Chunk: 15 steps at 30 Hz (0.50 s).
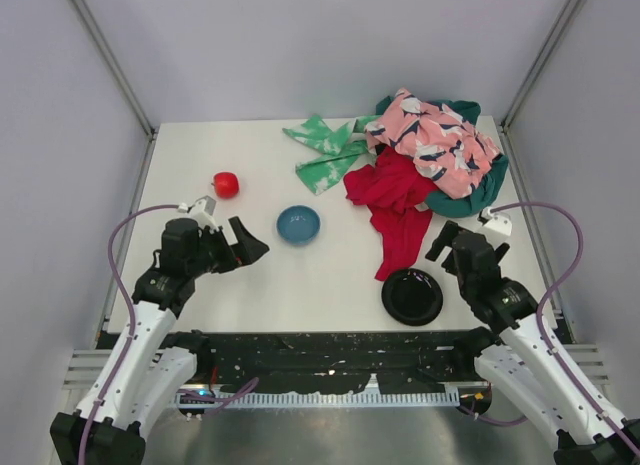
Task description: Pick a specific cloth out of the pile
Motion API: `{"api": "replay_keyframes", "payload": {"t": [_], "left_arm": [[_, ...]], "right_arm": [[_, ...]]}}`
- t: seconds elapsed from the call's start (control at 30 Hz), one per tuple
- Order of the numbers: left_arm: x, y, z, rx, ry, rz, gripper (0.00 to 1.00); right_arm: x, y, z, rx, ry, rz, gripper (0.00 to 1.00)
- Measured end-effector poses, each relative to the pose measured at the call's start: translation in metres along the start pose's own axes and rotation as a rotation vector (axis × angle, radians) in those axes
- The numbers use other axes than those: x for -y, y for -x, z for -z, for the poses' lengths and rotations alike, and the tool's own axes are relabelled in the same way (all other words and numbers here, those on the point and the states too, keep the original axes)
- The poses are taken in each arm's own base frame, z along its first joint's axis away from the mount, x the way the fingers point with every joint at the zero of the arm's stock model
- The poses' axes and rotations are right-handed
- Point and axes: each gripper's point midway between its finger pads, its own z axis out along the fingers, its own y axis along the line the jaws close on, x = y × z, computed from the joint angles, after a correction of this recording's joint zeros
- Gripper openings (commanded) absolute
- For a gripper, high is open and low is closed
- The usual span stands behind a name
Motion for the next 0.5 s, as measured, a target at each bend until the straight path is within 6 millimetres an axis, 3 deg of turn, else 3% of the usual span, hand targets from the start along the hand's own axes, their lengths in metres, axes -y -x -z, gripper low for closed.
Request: {"api": "replay_keyframes", "payload": {"t": [0.13,0.3,0.5], "left_arm": [[0.003,0.002,-0.002,0.008,-0.019,-0.005,0.99],[0.003,-0.001,-0.005,-0.005,-0.033,-0.007,1.00],[0.007,0.000,-0.009,-0.012,-0.060,-0.018,1.00]], "right_arm": [[-0.009,0.006,-0.001,0.017,0.048,0.057,0.95],[-0.034,0.017,-0.006,0.052,0.164,0.182,0.95],[-0.070,0.031,-0.024,0.082,0.299,0.528,0.95]]}}
